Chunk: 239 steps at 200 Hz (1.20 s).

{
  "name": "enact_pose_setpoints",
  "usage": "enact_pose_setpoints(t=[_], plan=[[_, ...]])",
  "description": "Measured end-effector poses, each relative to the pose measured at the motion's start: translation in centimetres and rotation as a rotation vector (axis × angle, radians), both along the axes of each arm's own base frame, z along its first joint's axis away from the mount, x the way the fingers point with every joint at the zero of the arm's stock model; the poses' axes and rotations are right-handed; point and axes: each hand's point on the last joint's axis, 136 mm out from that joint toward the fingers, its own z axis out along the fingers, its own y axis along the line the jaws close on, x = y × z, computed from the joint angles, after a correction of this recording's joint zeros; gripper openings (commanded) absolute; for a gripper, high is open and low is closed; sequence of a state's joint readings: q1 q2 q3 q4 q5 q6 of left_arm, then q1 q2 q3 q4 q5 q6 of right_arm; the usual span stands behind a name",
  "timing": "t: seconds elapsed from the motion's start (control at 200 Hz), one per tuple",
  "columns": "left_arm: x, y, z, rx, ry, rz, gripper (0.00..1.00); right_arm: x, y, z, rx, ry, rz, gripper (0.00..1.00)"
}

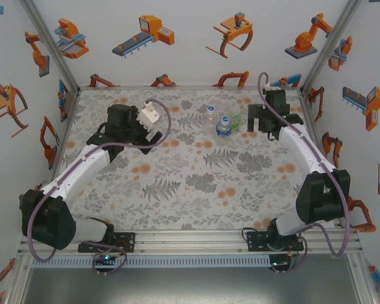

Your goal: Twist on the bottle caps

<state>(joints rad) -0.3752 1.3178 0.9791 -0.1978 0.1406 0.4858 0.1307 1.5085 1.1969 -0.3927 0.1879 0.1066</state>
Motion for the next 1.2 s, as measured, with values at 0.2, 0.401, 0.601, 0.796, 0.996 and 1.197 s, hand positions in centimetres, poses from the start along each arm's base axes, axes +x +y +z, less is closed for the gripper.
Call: enact_pose_setpoints(t=[0.2, 0.401, 0.601, 0.796, 0.996, 1.197], plan=[[0.4, 7.1, -5.0, -0.061, 0.028, 0.303, 0.97, -2.1, -3.4, -6.2, -0.015, -0.010, -0.077, 0.99], [0.6, 10.7, -7.8, -0.120, 0.002, 0.461, 0.97, -4.8, -4.7, -11.8, -0.033, -0.033, -0.084, 0.99], [1.7, 12.7, -9.7, -0.212, -0.011, 0.550, 0.97, -3.9, -5.3, -11.4, -0.010, -0.155, -0.085, 0.99], [1.6, 12.7, -11.5, -0.265, -0.017, 0.548, 0.97, -3.4, -4.9, -10.7, 0.031, -0.274, -0.052, 1.00], [1.7, 13.1, -11.0, -0.340, -0.042, 0.527, 0.97, -4.9, -4.4, -12.4, 0.055, -0.311, -0.024, 0.99], [1.7, 13.6, -10.6, -0.406, -0.063, 0.512, 0.97, -4.5, -4.6, -11.2, 0.055, -0.375, -0.028, 0.99]])
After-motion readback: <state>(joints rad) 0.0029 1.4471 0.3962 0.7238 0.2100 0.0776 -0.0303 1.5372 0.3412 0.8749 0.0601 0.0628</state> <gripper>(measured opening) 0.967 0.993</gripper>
